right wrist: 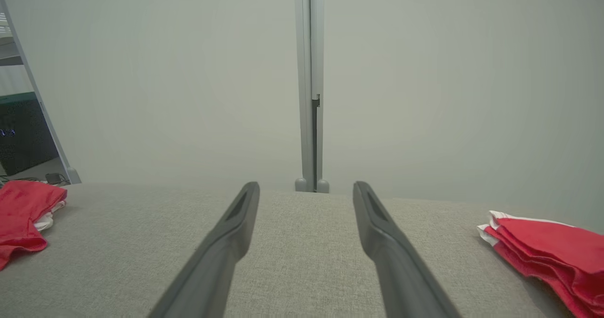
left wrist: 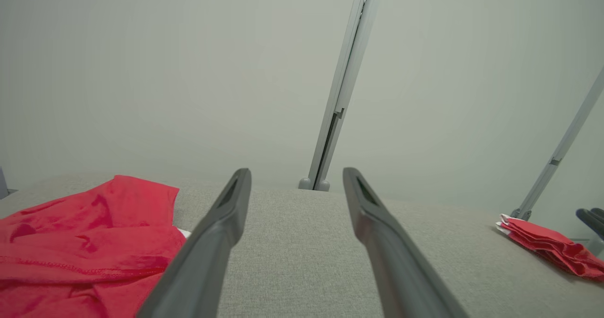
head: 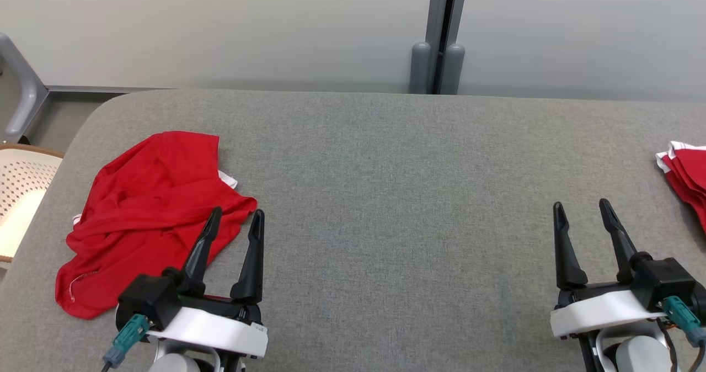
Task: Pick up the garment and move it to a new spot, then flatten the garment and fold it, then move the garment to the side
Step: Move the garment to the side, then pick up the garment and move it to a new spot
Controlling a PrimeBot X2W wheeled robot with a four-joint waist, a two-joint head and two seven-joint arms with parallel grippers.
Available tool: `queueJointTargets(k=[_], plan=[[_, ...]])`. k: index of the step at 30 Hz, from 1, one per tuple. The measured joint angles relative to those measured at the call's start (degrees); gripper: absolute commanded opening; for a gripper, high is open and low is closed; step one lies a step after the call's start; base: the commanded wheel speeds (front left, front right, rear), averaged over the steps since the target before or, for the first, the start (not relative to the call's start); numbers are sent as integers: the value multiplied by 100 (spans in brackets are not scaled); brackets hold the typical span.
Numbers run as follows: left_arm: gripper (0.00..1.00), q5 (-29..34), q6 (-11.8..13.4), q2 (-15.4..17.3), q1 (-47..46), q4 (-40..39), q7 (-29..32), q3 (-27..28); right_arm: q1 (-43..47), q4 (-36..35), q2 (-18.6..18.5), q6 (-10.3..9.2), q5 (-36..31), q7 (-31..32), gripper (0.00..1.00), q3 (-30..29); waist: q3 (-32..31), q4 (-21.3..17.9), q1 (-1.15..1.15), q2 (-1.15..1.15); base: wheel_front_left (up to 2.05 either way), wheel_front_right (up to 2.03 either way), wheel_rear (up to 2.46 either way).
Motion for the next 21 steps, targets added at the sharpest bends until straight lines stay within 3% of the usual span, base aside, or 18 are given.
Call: queueJointTargets(k=[17,21], plan=[[100,-38,62,-2,61,33,0,-122,97,-23,23,-1,83,0,100,-47,-90,129,0,0,0,0,0],[100,-73,66,-4,58,35,0,-151,121,9,22,-1,158,0,100,11,-83,336,0,0,0,0,0]])
